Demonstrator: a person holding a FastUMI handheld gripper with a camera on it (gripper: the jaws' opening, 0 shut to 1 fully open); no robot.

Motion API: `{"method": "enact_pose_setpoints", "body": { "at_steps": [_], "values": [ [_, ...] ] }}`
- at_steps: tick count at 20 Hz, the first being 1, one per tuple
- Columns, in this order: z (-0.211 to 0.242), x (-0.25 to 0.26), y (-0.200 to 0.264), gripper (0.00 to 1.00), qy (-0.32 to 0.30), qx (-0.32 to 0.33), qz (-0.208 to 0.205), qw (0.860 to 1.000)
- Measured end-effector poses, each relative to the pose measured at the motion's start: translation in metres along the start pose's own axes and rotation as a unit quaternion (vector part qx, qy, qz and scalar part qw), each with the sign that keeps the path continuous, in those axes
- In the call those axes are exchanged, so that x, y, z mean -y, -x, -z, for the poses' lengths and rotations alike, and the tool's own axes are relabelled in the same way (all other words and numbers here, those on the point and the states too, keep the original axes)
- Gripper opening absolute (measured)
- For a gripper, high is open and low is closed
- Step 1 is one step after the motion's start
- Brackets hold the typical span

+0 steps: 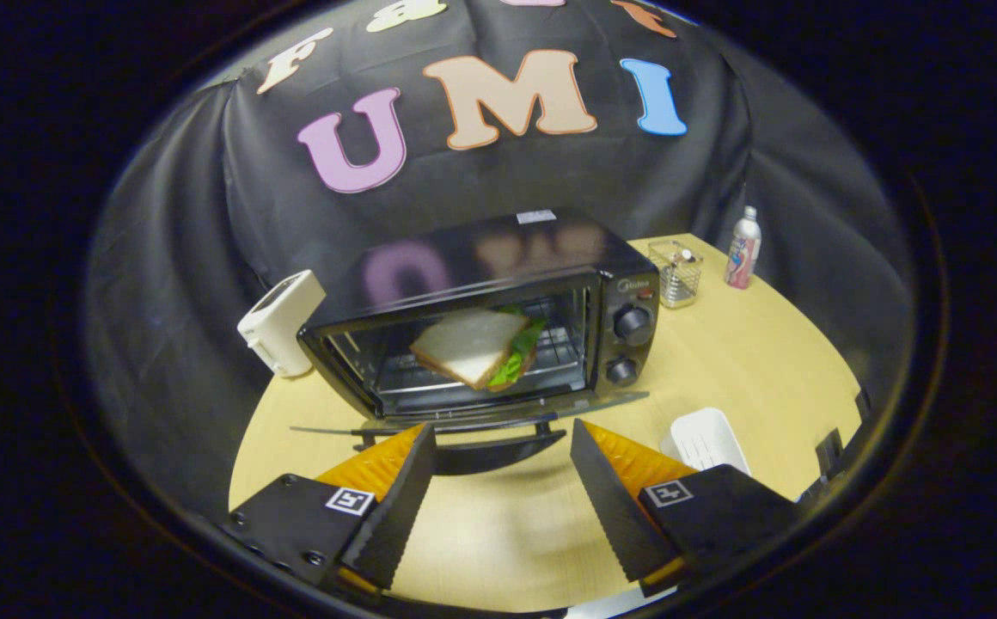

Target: Open the toaster oven, put the food inside, and close the toaster oven door.

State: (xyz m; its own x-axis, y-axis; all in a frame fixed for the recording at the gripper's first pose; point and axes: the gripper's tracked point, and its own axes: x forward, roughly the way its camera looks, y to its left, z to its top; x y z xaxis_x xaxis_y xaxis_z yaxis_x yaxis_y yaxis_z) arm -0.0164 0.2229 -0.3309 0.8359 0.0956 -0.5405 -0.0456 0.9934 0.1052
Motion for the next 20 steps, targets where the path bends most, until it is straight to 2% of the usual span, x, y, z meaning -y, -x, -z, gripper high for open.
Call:
{"method": "enact_pose_setpoints", "body": {
  "at_steps": [4,20],
  "values": [
    [-0.018,-0.009,-0.006,0.99,0.012,0.026,-0.002,1.0],
    [-0.07,-0.019,-0.048,0.98,-0.044,0.086,-0.02,0.995]
  ]
}}
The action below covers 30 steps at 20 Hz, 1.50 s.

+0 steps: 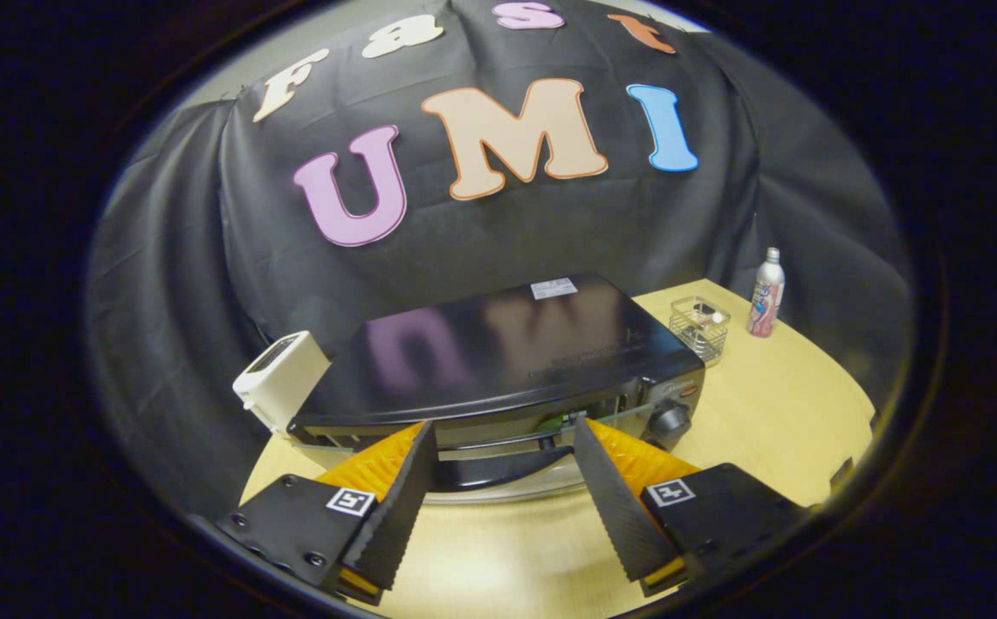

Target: Open the toaster oven, put the food inside, and close the toaster oven door.

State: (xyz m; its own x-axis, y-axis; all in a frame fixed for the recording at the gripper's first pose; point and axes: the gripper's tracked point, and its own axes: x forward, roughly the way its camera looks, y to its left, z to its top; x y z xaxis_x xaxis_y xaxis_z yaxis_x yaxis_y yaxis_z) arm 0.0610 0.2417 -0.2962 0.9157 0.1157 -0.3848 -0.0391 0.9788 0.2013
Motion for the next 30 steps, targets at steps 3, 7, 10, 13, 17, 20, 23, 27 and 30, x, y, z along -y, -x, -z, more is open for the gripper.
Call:
{"method": "enact_pose_setpoints", "body": {
  "at_steps": [3,7,10,13,17,20,23,27,30],
  "values": [
    [-0.004,-0.001,-0.009,0.98,-0.009,0.007,0.0,1.0],
    [-0.007,0.0,-0.015,0.98,-0.016,0.011,0.003,1.0],
    [-0.009,-0.001,-0.015,0.98,-0.015,0.019,0.002,1.0],
    [-0.011,-0.003,-0.011,0.98,-0.001,0.025,0.004,1.0],
    [-0.027,-0.004,0.006,0.97,0.022,0.036,0.011,0.999],
    [-0.068,-0.008,0.03,0.97,0.043,0.07,0.015,0.997],
    [-0.107,-0.02,0.058,0.97,0.066,0.12,0.011,0.99],
    [-0.15,-0.038,0.09,0.97,0.079,0.175,-0.006,0.981],
    [-0.168,-0.044,0.108,0.97,0.079,0.2,-0.012,0.977]
  ]
}}
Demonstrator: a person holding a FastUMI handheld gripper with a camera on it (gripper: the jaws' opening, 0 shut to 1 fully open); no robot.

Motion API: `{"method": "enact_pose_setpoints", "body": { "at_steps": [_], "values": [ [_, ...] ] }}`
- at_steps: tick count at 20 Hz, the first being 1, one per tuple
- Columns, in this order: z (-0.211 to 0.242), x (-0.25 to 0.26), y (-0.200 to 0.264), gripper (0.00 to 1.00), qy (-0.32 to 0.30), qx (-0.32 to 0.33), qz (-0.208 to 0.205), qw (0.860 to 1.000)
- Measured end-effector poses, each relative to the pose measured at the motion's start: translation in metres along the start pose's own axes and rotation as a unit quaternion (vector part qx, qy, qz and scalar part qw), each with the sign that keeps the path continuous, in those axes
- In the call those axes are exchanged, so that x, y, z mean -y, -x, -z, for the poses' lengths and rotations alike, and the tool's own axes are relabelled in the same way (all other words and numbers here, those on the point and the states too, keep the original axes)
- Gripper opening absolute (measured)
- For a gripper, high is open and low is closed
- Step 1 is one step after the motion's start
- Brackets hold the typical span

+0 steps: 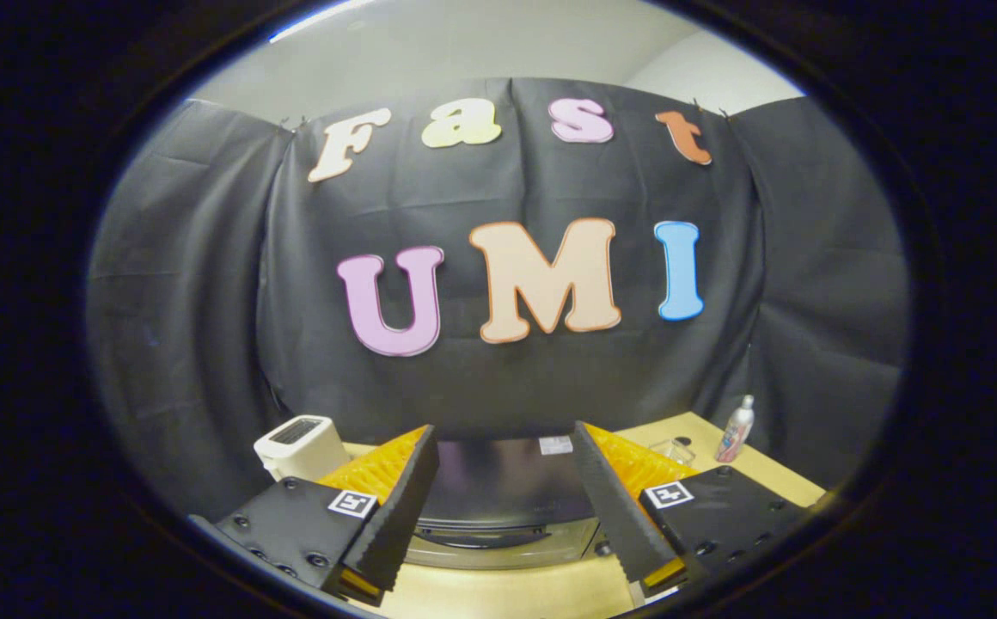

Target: Open the toaster oven, put the food inside, and close the toaster oven door.

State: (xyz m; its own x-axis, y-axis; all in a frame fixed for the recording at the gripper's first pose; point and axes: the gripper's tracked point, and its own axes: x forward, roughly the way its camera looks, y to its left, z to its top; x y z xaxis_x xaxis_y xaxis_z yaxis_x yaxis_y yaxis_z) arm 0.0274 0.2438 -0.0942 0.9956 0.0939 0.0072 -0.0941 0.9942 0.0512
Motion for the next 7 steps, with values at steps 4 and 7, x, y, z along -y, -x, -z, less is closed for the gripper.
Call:
{"method": "enact_pose_setpoints", "body": {
  "at_steps": [4,7],
  "values": [
    [-0.001,0.003,0.012,0.97,0.003,-0.001,0.002,1.0],
    [0.009,0.007,0.02,0.97,-0.001,-0.012,0.009,1.0]
  ]
}}
